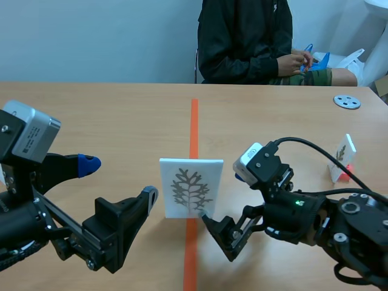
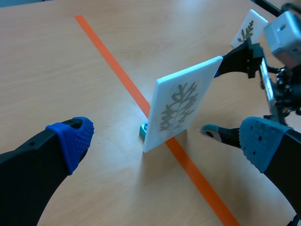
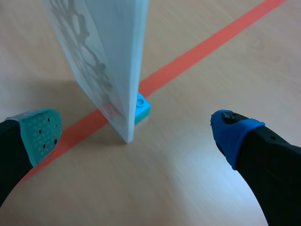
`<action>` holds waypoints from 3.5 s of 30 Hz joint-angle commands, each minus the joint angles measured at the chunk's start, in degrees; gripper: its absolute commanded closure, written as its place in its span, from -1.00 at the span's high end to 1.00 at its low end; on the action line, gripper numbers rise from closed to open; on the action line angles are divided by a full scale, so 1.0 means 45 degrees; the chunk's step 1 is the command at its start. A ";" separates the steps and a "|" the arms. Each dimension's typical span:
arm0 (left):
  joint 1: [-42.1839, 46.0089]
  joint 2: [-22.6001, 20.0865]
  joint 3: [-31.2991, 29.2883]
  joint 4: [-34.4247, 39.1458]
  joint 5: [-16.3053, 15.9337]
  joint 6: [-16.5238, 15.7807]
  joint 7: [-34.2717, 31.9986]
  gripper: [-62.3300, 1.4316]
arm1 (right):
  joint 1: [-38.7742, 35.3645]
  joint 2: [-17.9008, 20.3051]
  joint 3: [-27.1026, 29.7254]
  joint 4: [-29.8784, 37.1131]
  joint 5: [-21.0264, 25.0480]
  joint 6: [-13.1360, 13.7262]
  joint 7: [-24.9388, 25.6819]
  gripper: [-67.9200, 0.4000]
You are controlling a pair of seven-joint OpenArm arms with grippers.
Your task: Sort the leaf by its shape. The table is split by an orange tape line. A compound leaf with several leaflets goes to the left side, a simple leaf with one blade goes to the right side. Return to the home posture when a red brick is placed on the table.
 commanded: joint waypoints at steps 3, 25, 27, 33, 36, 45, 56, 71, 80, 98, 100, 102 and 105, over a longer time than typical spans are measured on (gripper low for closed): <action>-0.0034 0.0063 -0.0083 0.0102 -0.0117 -0.0034 -0.0136 1.00 | 0.0568 -0.0568 -0.0175 -0.0457 -0.0471 -0.0102 0.1035 1.00; -0.0034 0.0068 -0.0083 0.0102 -0.0117 -0.0034 -0.0141 1.00 | 0.0767 -0.0967 -0.0806 -0.1098 -0.1409 -0.0389 0.2273 -0.23; -0.0034 0.0068 -0.0083 0.0102 -0.0117 -0.0034 -0.0141 1.00 | 0.0767 -0.0967 -0.0806 -0.1098 -0.1409 -0.0389 0.2273 -0.42; -0.0034 0.0068 -0.0083 0.0102 -0.0117 -0.0034 -0.0141 1.00 | 0.0767 -0.0967 -0.0806 -0.1098 -0.1409 -0.0389 0.2268 -0.76; -0.0034 0.0068 -0.0083 0.0102 -0.0117 -0.0034 -0.0141 1.00 | 0.0767 -0.0962 -0.0797 -0.1098 -0.1409 -0.0389 0.2341 -0.95; -0.0034 0.0068 -0.0083 0.0102 -0.0117 -0.0034 -0.0141 1.00 | 0.0670 -0.0947 -0.0175 -0.0437 -0.1399 -0.0291 0.2739 -0.95; -0.0034 0.0068 -0.0083 0.0102 -0.0117 -0.0034 -0.0146 1.00 | -0.1069 -0.0670 0.3419 0.2215 -0.0291 0.0884 0.2506 -0.95; -0.0034 0.0068 -0.0083 0.0102 -0.0117 -0.0034 -0.0151 1.00 | -0.3152 -0.0680 0.8859 0.3288 0.2686 0.1443 0.0665 -0.95; -0.0034 0.0068 -0.0083 0.0102 -0.0117 -0.0034 -0.0155 1.00 | -0.2715 -0.0787 0.8893 0.2132 0.3905 0.1297 -0.0277 -0.95; -0.0034 0.0073 -0.0083 0.0097 -0.0112 -0.0034 -0.0248 1.00 | -0.0078 -0.1564 0.8874 -0.1851 0.3152 0.0316 -0.0151 -0.95; -0.0034 0.0073 -0.0083 0.0097 -0.0112 -0.0034 -0.0248 1.00 | 0.0044 -0.1593 0.8874 -0.1982 0.2890 -0.0058 -0.0073 -0.95; -0.0034 0.0073 -0.0083 0.0097 -0.0112 -0.0034 -0.0248 1.00 | 0.0102 -0.1598 0.8874 -0.2025 0.2589 -0.0301 -0.0015 -0.95; -0.0034 0.0068 -0.0083 0.0097 -0.0112 -0.0034 -0.0253 1.00 | 0.0131 -0.1598 0.8874 -0.2040 0.2380 -0.0437 0.0078 -0.95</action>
